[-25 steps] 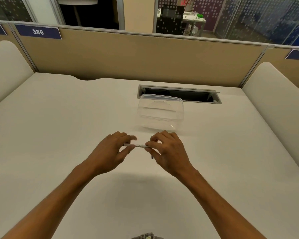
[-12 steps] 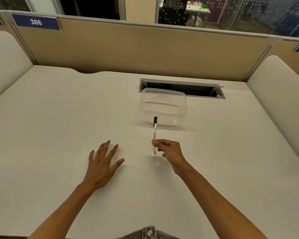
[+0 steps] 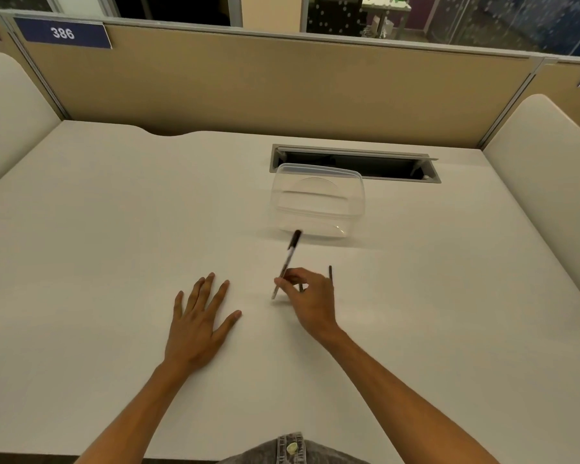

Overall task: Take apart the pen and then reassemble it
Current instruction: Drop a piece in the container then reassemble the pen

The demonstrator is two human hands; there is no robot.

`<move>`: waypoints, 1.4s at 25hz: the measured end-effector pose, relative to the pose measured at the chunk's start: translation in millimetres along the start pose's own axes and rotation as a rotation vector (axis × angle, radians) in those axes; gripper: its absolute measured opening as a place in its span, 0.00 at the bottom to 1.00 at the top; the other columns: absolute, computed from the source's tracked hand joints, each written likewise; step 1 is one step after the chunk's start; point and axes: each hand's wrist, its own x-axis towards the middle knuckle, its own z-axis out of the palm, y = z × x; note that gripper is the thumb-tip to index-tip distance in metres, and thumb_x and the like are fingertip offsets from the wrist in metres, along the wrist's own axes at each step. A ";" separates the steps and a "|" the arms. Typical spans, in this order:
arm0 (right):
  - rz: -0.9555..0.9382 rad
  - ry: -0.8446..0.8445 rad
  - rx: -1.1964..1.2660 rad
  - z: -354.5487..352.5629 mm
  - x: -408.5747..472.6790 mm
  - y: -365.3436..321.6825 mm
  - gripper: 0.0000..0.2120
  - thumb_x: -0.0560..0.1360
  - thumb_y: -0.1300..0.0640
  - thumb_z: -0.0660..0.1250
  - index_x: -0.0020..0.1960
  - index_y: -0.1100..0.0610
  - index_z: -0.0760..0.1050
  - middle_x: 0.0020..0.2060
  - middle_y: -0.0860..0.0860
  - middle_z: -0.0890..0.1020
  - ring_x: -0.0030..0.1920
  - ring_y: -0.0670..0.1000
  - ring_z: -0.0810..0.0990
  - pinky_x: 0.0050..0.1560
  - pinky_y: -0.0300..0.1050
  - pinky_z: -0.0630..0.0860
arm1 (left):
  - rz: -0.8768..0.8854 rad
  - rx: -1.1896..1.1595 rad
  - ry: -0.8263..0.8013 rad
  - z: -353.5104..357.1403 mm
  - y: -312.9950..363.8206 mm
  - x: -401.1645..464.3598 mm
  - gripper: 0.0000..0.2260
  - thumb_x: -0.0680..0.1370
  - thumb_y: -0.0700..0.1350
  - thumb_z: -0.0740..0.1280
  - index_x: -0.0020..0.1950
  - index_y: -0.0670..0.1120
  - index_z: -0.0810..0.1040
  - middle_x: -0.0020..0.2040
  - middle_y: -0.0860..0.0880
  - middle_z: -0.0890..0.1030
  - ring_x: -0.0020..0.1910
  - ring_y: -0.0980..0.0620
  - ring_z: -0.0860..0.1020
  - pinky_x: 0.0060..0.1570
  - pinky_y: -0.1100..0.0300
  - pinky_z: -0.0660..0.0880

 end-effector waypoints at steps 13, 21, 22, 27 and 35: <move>-0.394 0.145 -0.289 1.6 -4.9 -3.1 0.04 0.72 0.54 0.74 0.45 0.54 0.83 0.36 0.46 0.85 0.32 0.45 0.78 0.33 0.33 0.66 | -0.001 -0.013 0.022 1.0 -0.6 0.2 0.32 0.75 0.68 0.43 0.78 0.57 0.50 0.79 0.52 0.49 0.78 0.54 0.46 0.76 0.45 0.44; -0.311 -0.006 -0.320 7.5 -15.2 7.2 0.06 0.73 0.54 0.73 0.47 0.56 0.82 0.38 0.48 0.86 0.38 0.48 0.84 0.37 0.45 0.78 | 0.000 -0.012 0.031 1.4 -1.0 0.8 0.33 0.75 0.69 0.42 0.78 0.57 0.51 0.79 0.52 0.50 0.77 0.54 0.46 0.75 0.45 0.45; -0.307 -0.006 -0.323 6.8 -14.9 6.2 0.06 0.73 0.53 0.73 0.47 0.55 0.82 0.38 0.47 0.86 0.38 0.48 0.84 0.38 0.44 0.78 | 0.001 -0.012 0.031 1.7 -0.7 1.0 0.33 0.75 0.69 0.42 0.78 0.57 0.51 0.79 0.52 0.50 0.77 0.54 0.46 0.75 0.45 0.45; -0.285 0.003 -0.306 -0.1 -7.4 -4.2 0.06 0.73 0.51 0.73 0.47 0.53 0.82 0.39 0.45 0.86 0.37 0.43 0.82 0.36 0.34 0.70 | 0.001 -0.016 0.038 1.6 -0.2 0.8 0.32 0.75 0.68 0.43 0.77 0.57 0.51 0.79 0.51 0.51 0.78 0.54 0.47 0.75 0.45 0.45; -0.226 -0.023 -0.300 -12.0 18.3 -39.7 0.06 0.72 0.50 0.73 0.44 0.52 0.82 0.38 0.43 0.86 0.40 0.43 0.83 0.39 0.32 0.72 | -0.001 -0.004 0.028 0.8 0.4 0.6 0.33 0.75 0.69 0.42 0.78 0.57 0.51 0.79 0.51 0.50 0.78 0.54 0.46 0.75 0.46 0.44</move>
